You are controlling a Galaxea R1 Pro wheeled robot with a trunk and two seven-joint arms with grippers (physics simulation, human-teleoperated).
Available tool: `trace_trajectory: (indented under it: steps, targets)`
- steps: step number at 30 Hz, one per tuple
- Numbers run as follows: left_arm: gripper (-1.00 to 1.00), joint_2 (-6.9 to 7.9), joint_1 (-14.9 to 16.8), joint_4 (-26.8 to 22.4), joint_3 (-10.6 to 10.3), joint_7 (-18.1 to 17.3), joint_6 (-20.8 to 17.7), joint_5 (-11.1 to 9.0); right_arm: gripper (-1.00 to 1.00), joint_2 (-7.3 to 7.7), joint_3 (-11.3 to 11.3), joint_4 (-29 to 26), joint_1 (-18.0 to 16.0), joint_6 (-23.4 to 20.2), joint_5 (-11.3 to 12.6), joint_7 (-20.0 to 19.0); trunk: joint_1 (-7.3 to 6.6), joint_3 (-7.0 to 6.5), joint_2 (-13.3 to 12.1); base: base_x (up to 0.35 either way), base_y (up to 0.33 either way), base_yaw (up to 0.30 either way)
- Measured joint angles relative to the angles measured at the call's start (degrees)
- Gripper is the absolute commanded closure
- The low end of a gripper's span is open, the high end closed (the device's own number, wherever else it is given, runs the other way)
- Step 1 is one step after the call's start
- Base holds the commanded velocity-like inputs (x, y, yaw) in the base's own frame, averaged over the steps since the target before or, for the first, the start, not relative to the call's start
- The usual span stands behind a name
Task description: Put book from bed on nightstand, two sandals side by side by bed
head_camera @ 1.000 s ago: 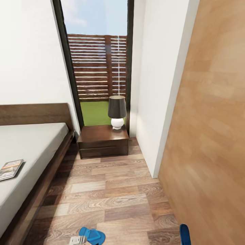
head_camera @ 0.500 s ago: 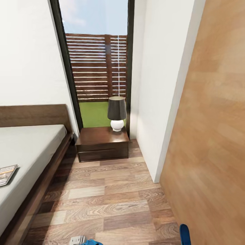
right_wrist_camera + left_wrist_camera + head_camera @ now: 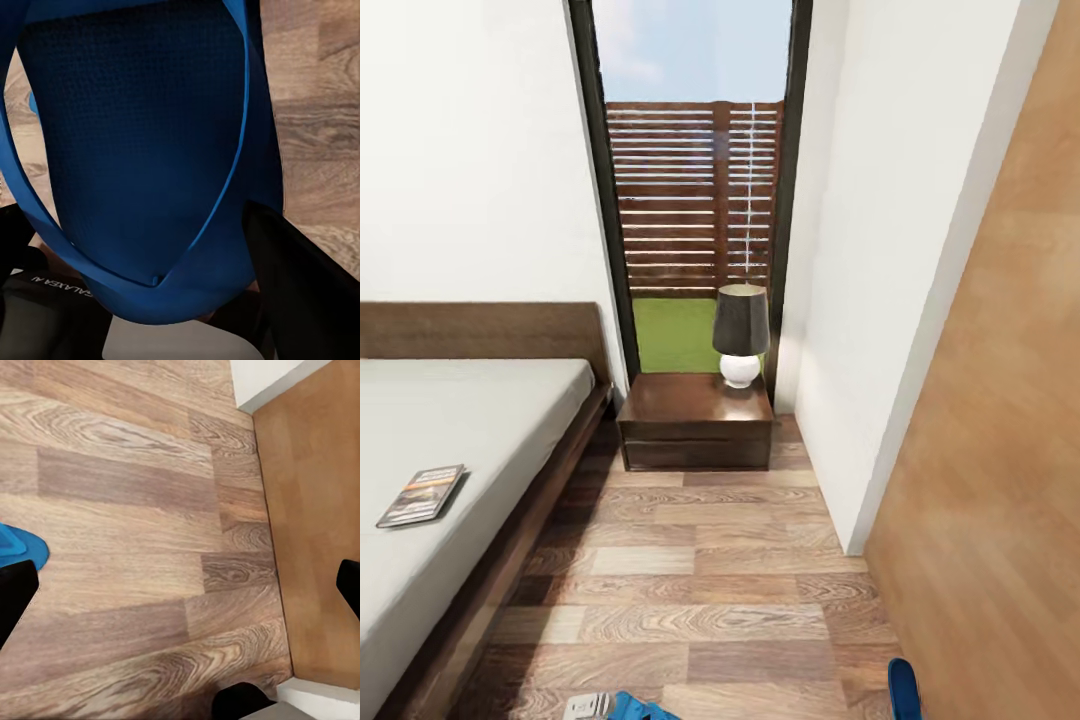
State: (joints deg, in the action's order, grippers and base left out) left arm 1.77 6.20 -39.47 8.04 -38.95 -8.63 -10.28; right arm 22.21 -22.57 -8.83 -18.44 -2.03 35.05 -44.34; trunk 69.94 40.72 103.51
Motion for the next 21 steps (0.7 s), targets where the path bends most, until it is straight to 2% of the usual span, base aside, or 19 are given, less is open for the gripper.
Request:
trace_trajectory:
  steps: [4, 13, 21]
  targets:
    - [-1.0, 0.0, 0.01, 0.02, -0.04, 0.0, 0.0, 0.04, 1.0, 0.0, 0.01, -0.01, 0.01, 0.0, 0.02, -0.06, -0.01, 0.0, 0.0, 0.079, -0.062, 0.08]
    - [-1.0, 0.0, 0.01, 0.02, 0.03, 0.0, 0.0, 0.01, 1.0, 0.0, 0.03, -0.02, 0.01, 0.0, 0.02, -0.03, -0.02, 0.0, 0.0, 0.188, -0.135, 0.007]
    - [-1.0, 0.0, 0.01, 0.02, 0.04, 0.0, 0.0, 0.0, 1.0, -0.01, 0.02, -0.02, 0.02, 0.0, 0.02, 0.07, 0.0, 0.0, 0.0, 0.026, -0.009, 0.0]
